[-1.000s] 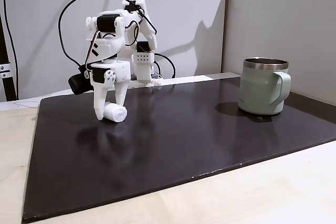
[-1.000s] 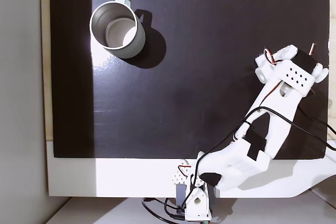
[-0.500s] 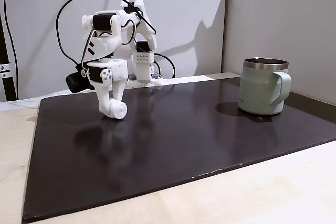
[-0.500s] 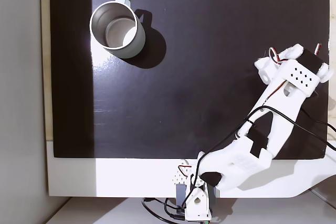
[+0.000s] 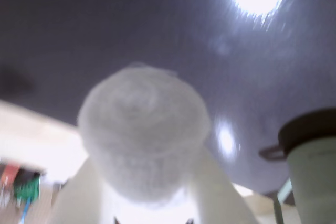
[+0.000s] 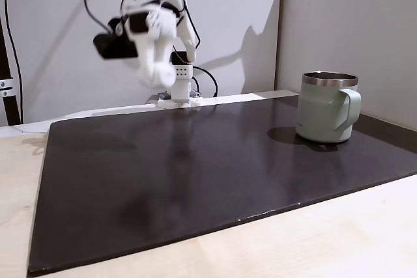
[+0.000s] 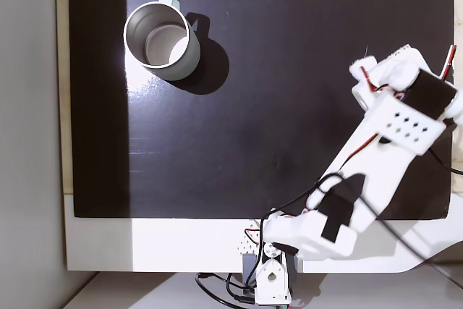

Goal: Grasp a gauze and put it in the cup.

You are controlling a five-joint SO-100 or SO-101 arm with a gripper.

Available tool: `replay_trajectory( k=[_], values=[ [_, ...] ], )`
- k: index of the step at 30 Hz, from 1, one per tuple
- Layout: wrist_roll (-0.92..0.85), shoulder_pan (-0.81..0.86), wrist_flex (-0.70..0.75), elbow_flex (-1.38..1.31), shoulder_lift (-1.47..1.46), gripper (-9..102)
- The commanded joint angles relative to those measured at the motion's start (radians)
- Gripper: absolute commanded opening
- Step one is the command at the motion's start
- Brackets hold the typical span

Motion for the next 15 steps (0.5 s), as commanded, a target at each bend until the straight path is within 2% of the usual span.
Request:
replay_trajectory(
  k=[1,9,15],
  values=[
    [0.006,-0.043,0.018,-0.084,0.124,2],
    [0.029,-0.181,0.017,-0.164,0.175,0],
    [0.012,-0.374,-0.005,-0.325,0.126,0]
  ],
)
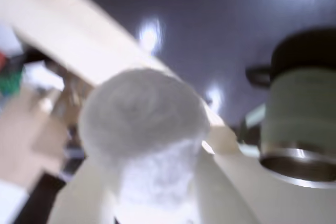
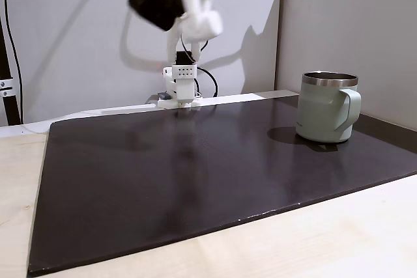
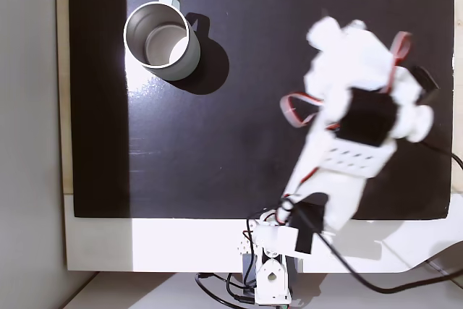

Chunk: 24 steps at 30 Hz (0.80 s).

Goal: Grasp a gauze and put it in the cup.

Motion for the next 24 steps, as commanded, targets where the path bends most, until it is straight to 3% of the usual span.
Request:
replay_trajectory(
  k=[1,13,24],
  values=[
    [-0.018,-0.112,-0.028,-0.127,0.011,0],
    [-0.084,-0.515,-0.084,-0.314,-0.186,0],
    [-0.112,-0.675,-0.104,-0.402,-0.383,0]
  ],
)
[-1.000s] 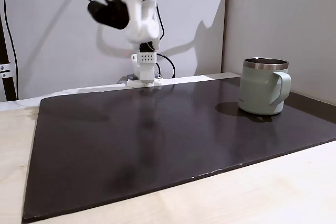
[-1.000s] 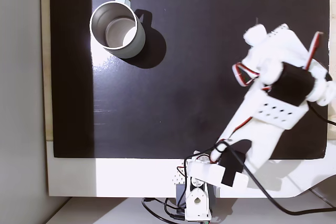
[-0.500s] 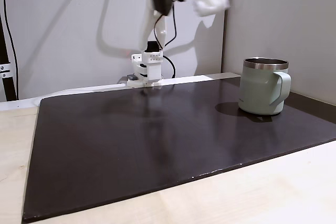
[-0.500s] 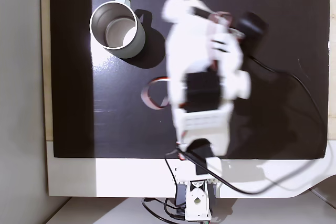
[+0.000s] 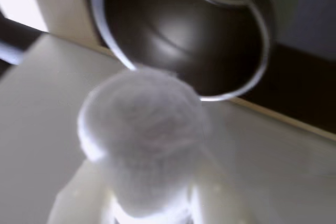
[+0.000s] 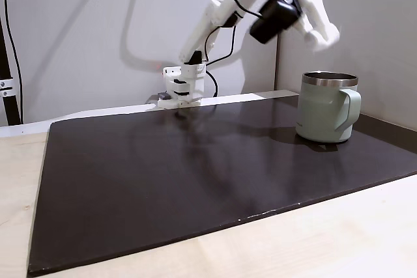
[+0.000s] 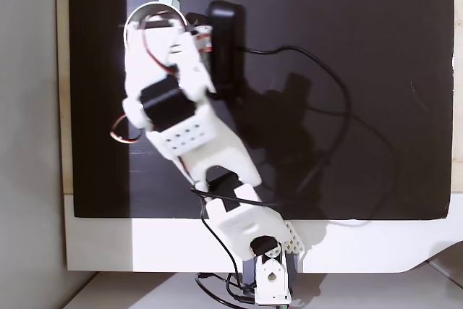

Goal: Grasp a gauze and put it in the cup.

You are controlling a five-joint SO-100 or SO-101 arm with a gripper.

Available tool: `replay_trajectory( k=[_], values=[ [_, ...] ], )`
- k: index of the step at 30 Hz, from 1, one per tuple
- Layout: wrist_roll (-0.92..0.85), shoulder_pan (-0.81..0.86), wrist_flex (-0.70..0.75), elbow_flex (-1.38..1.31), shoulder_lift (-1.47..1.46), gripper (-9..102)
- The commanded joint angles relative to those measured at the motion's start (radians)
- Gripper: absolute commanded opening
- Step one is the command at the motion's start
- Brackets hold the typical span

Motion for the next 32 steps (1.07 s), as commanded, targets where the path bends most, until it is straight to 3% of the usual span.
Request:
replay_trajectory(
  k=[1,12,16,19,32],
  values=[
    [-0.015,-0.031,-0.021,-0.066,-0.009,0],
    [-0.043,-0.031,-0.021,-0.095,-0.06,1],
    [-0.049,-0.023,-0.002,-0.087,-0.061,33],
    [-0.038,-0.025,0.011,-0.087,-0.06,40],
    [-0.037,-0.038,0.021,-0.074,-0.041,39]
  ],
)
